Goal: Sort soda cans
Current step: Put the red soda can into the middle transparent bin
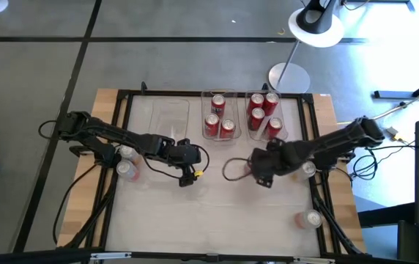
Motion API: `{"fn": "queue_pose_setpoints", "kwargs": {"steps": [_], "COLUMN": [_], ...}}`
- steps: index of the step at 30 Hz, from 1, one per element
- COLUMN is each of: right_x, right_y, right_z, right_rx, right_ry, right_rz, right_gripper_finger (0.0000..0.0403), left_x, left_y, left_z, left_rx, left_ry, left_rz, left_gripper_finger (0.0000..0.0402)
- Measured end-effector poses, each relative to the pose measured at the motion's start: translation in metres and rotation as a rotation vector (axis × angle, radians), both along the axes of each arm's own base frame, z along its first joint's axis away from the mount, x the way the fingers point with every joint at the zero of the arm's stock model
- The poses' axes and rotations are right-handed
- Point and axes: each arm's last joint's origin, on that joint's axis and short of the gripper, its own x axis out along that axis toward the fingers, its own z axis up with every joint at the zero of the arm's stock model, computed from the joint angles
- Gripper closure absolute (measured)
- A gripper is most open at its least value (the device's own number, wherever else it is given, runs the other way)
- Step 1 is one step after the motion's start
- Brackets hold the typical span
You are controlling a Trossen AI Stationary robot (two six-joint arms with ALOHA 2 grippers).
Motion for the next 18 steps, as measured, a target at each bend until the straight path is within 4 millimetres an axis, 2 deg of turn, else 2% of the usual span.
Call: {"fn": "queue_pose_setpoints", "kwargs": {"steps": [3,8,10,13,18], "right_x": [-0.018,-0.039,-0.046,-0.049,-0.048], "right_y": [-0.002,-0.013,-0.016,-0.017,-0.018], "right_z": [-0.003,0.011,0.01,-0.004,-0.042], "right_rx": [0.027,0.026,0.021,0.036,0.004], "right_ry": [-0.085,-0.363,-0.466,-0.575,-0.649], "right_rz": [-0.023,-0.06,-0.052,-0.019,-0.012], "right_gripper_finger": [0.0045,0.0045,0.0045,0.0045,0.0045], "left_x": [0.0,0.0,0.0,0.0,0.0], "left_y": [0.0,0.0,0.0,0.0,0.0], "left_z": [0.0,0.0,0.0,0.0,0.0], "left_rx": [0.0,0.0,0.001,0.001,0.009], "left_ry": [0.0,0.0,-0.001,-0.004,-0.003], "left_rz": [0.0,-0.001,-0.001,-0.001,-0.013], "left_gripper_finger": [0.0046,0.0046,0.0046,0.0046,0.0046]}}
